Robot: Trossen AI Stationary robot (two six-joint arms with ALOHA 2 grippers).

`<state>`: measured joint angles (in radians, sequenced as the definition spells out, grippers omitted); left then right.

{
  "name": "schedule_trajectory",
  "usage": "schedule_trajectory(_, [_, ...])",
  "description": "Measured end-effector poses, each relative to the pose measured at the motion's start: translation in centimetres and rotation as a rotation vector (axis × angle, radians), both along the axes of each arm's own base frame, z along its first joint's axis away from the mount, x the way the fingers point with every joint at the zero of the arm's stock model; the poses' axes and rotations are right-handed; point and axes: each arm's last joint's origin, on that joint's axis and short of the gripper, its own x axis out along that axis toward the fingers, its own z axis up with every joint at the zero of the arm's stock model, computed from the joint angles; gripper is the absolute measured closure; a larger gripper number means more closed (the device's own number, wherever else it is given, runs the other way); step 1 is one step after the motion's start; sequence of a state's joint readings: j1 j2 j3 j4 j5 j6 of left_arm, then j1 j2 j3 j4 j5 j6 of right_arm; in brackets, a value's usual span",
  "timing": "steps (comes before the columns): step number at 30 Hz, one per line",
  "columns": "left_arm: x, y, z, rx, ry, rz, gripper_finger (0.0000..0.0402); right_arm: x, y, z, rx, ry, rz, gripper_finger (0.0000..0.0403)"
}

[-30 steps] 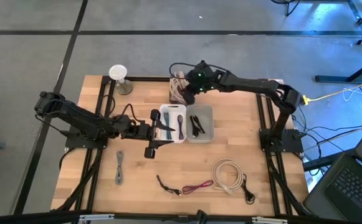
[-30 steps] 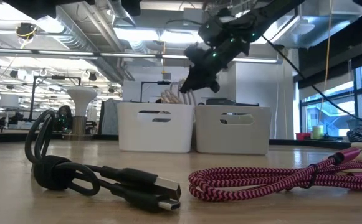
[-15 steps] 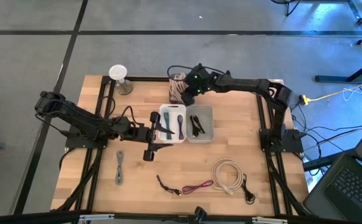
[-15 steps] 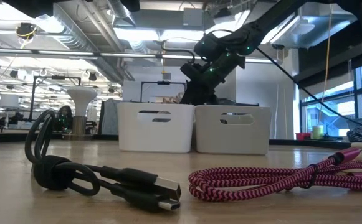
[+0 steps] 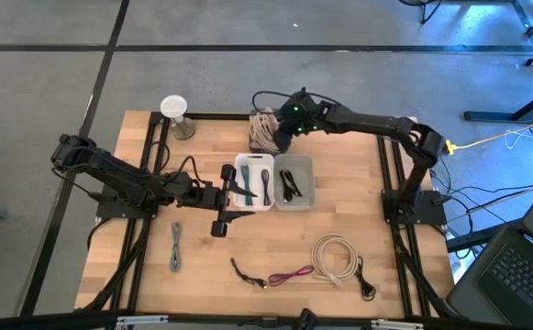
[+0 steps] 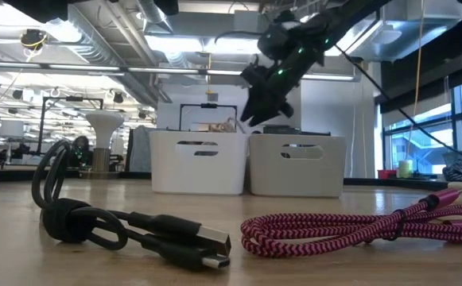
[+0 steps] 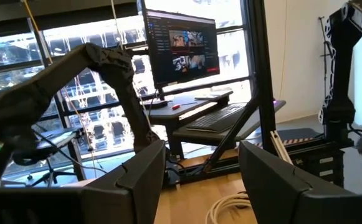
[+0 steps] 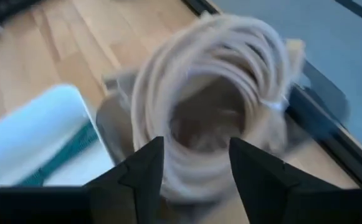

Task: Pick & Place USB Port
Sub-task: Put the light brown HDMI cable into the black bin, then put the pink and black charger cable into the white bin

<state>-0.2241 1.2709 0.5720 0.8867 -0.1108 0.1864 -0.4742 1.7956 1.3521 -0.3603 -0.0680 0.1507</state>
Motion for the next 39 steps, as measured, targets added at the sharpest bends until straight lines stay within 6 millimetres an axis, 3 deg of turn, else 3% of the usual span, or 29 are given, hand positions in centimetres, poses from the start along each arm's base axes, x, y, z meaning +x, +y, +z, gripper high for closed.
schedule_trajectory(5, [0.0, 0.0, 0.0, 0.005, -0.001, 0.001, 0.0206, -2.0, 2.8, 2.9, -0.026, 0.088, 0.036, 0.0233])
schedule_trajectory(10, [0.0, -0.1, 0.0, 0.007, -0.003, -0.003, 0.0206, -4.0, 7.1, 6.4, -0.031, 0.089, 0.120, 0.0242])
schedule_trajectory(14, [-0.1, -0.6, 0.0, 0.011, 0.000, -0.021, 0.0206, -5.0, 12.6, 8.0, 0.002, 0.101, 0.245, 0.0243])
schedule_trajectory(19, [-0.3, -1.2, -0.1, 0.027, 0.003, -0.039, 0.0206, -5.5, 20.9, 8.3, 0.071, 0.113, 0.432, 0.0243])
schedule_trajectory(24, [-0.4, -1.8, -0.2, 0.031, 0.020, -0.063, 0.0206, -6.1, 28.9, 7.0, 0.053, 0.145, 0.566, 0.0243])
schedule_trajectory(29, [-0.5, -2.1, -0.3, 0.027, 0.028, -0.072, 0.0206, -6.2, 34.3, 4.0, -0.054, 0.190, 0.574, 0.0243])
schedule_trajectory(33, [-0.5, -2.1, -0.3, 0.022, 0.029, -0.052, 0.0206, -5.3, 36.8, 0.4, -0.052, 0.275, 0.575, 0.0243])
schedule_trajectory(39, [-0.5, -2.1, -0.3, 0.022, 0.031, -0.051, 0.0206, -4.0, 38.0, -4.7, 0.011, 0.430, 0.541, 0.0243])
